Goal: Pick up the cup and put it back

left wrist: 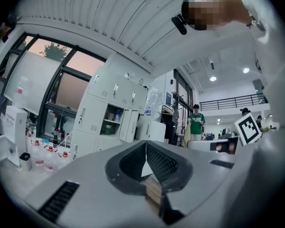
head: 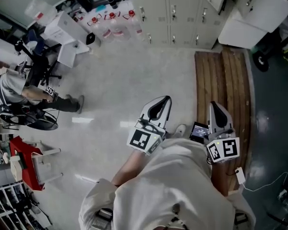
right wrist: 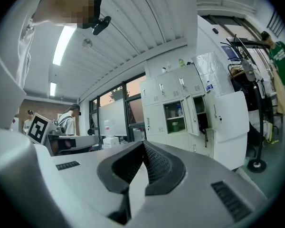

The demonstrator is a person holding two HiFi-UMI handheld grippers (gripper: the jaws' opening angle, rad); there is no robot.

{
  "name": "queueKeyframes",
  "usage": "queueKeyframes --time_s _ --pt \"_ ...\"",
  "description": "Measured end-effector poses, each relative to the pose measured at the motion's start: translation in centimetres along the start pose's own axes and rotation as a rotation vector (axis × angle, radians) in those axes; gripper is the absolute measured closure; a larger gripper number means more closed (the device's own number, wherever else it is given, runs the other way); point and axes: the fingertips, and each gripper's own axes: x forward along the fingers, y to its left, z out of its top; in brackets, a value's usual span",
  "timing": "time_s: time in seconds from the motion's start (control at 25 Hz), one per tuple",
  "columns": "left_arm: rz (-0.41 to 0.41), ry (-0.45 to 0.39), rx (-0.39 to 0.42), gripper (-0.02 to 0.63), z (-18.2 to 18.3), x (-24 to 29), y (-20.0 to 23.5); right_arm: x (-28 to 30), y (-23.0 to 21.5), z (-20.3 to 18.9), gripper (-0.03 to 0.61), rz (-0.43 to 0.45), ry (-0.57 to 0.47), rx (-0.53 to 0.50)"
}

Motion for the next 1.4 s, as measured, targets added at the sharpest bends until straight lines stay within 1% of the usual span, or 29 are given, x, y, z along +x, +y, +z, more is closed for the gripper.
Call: queueKeyframes --time_s 0.2,0.4,0.56,0.68,0.84,1.0,1.2,1.4 --pt "0.000 0.004 0.014 0.604 -0.3 1.1 -0.9 -0.5 -1.6 0.1 0.554 0.004 -0.015 0.005" --pt "-0.009 0.003 0.029 0.604 -0.7 3.1 -2.6 -0.9 -3.6 0.0 0.552 0.016 -0.014 -0.013" --pt "-0.015 0.006 0.014 0.604 -1.6 3.6 -4.0 -1.4 -4.1 -0.8 0.552 0.042 -0.005 -0.007" --pt "-0.010 0.011 0.013 0.604 -1.8 4.6 -4.2 -1.2 -4.9 -0.6 0.552 0.050 0.002 0.004" --pt "0.015 -0.001 0.009 0.604 -1.2 5.7 -2.7 0.3 -5.9 -0.1 0.552 0.049 0.000 0.010" --pt "0.033 -0.007 -0.003 0.604 -1.3 6.4 -0.6 2.2 -6.5 -0.3 0.552 0.037 0.003 0.021" --pt "0.022 0.003 -0.012 0.604 -1.5 8.9 3.0 6.3 -7.2 -0.7 0.552 0.015 0.016 0.027" --pt "-0.007 -0.043 -0.005 0.604 0.4 13.1 7.0 11.5 -8.0 0.3 0.551 0.027 0.042 -0.005"
